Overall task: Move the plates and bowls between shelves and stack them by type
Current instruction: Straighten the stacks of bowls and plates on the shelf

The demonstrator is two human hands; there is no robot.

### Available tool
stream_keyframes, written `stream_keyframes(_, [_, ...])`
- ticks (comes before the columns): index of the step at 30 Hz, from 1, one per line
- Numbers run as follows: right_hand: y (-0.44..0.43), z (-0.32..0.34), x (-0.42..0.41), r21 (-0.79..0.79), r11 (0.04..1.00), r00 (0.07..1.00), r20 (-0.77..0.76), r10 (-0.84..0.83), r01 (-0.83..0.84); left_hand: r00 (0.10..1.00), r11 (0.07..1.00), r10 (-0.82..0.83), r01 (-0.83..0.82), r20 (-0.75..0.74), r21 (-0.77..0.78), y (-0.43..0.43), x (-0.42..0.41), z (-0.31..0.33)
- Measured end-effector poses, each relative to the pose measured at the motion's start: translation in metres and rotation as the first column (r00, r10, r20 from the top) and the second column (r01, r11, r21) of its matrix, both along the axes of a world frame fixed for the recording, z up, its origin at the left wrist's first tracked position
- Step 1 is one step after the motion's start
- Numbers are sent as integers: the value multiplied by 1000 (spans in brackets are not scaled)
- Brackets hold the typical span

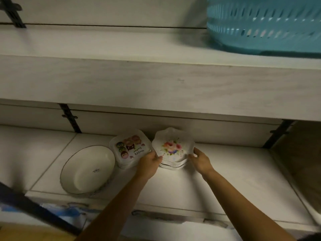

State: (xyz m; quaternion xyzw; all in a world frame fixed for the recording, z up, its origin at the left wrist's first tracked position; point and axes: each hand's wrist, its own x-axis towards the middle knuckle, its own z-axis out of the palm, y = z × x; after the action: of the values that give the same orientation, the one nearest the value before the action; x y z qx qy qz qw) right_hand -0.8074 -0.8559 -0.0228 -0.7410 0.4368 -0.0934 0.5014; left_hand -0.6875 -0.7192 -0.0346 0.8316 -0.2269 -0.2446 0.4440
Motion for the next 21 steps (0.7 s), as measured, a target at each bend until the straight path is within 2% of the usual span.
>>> stream_keyframes(2, [-6, -1, 3, 12, 1000, 999, 19, -25, 25, 1000, 999, 20, -19, -9, 29, 0, 0, -3])
stream_keyframes(5, [-14, -3, 6, 82, 996, 1000, 8, -30, 29, 983, 987, 159, -157, -92, 27, -4, 4, -9])
stream_keyframes(7, [-18, -5, 8, 154, 988, 1000, 1, -31, 30, 977, 990, 143, -139, -157, 36, -9, 4, -11])
stream_keyframes(9, [-21, -8, 10, 221, 975, 999, 0, -35, 34, 951, 992, 117, -125, -285, -11, -15, 5, -13])
stream_keyframes(11, [-22, -9, 11, 244, 969, 999, 4, -35, 32, 868, 976, 113, -188, -484, -110, -19, 6, -11])
stream_keyframes(12, [-22, -9, 11, 244, 969, 999, 1, -32, 30, 835, 965, 112, -221, -539, -142, -20, 8, -11])
stream_keyframes(14, [-21, -8, 8, 243, 969, 1000, -13, -28, 31, 816, 961, 117, -237, -566, -143, -21, 10, -11])
stream_keyframes(17, [-20, -5, -4, 225, 973, 999, -42, -35, 44, 857, 980, 109, -179, -504, -91, -22, 8, -7])
stream_keyframes(21, [-23, -4, -31, 200, 977, 996, -68, -58, 71, 876, 987, 57, -122, -480, -106, -28, -8, -2])
